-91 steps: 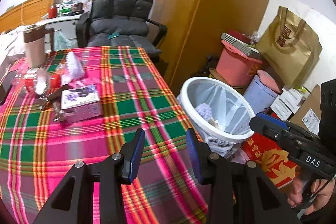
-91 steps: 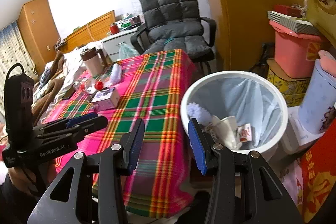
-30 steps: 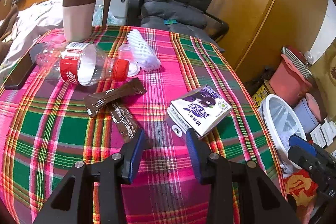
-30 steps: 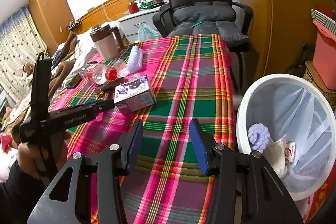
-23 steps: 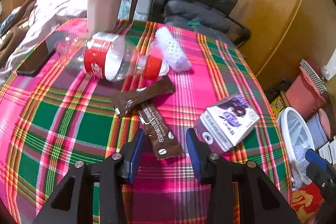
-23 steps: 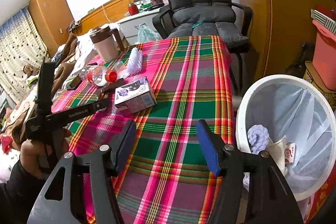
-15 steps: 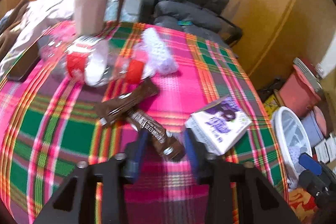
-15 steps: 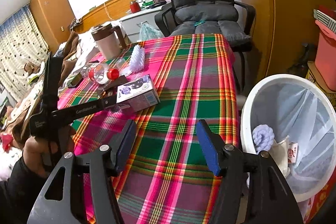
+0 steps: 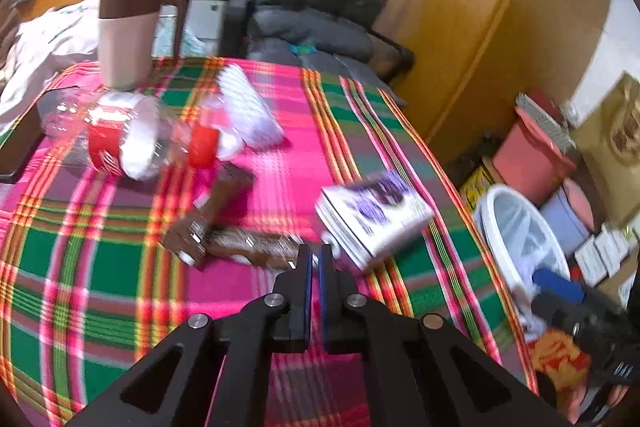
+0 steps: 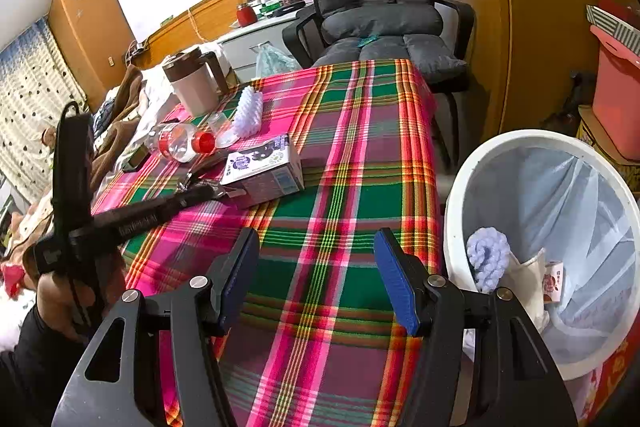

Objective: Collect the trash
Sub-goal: 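Reach the left tool toward the chocolate bars while the right tool approaches the purple milk box, then grasp the purple milk box with the right tool while the left tool grasps a chocolate bar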

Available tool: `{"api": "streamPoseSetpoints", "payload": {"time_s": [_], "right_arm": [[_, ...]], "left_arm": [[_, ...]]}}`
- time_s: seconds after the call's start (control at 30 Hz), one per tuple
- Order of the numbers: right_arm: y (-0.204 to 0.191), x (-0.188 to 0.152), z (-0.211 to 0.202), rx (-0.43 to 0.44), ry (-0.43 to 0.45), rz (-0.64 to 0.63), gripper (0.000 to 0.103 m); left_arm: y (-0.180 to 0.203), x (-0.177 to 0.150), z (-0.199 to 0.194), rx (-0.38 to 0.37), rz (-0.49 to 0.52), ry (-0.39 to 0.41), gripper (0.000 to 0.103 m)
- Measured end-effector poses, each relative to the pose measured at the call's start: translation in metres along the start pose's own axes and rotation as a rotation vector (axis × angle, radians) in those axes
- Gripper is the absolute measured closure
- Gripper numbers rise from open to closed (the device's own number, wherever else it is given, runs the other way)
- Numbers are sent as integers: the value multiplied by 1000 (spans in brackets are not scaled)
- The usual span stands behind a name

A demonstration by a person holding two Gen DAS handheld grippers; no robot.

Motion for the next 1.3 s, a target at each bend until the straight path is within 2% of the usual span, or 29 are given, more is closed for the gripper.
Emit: {"api": "streamPoseSetpoints", "payload": {"time_s": [0.17,0.27,0.3,0.33,0.4,0.5,0.67,0.8,0.9,1.0,1.07,1.13,1.3], "right_arm": [[2,-1,0,6,4,7,42],[4,-1,0,8,3,11,42],[5,-2,1,8,1,13,42],[6,-2,1,8,1,16,42],[8,-1,1,7,2,22,42],[11,-1,-1,4,10,29,42],[16,1,-3,-11,25,51,42],[13,1,-1,-6,22,60,42],[6,2,2,-1,20,50,42],[-2,2,9,8,15,45,42],[-11,3,17,6,11,39,42],[-16,4,24,-8,6,28,41],[-32,5,41,-57,-5,-2,41]], "left_arm": [[-10,21,13,75,-28,12,99],[-5,33,24,75,-18,9,97],[-3,38,28,72,-13,13,93],[-3,41,30,62,-15,12,88],[-2,45,37,16,-14,-11,85],[2,44,43,-41,12,-63,85],[27,17,33,-175,59,-132,85],[43,-2,16,-227,94,-133,85],[41,-10,3,-182,95,-100,85],[24,-11,-9,-103,56,-59,82],[10,-10,-16,-65,21,-34,75],[-1,-7,-20,-32,-1,-12,60],[-26,-1,-30,63,-30,39,56]]}}
Point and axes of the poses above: each gripper's, at about its wrist camera, not at the fingertips, and z roughly the way its jaws point, y to its right, x to its top, the point moved 1 cm from there along z, roughly the way its jaws point, and after that the axes turned 4 degrees about y, right-handed, at the moved point
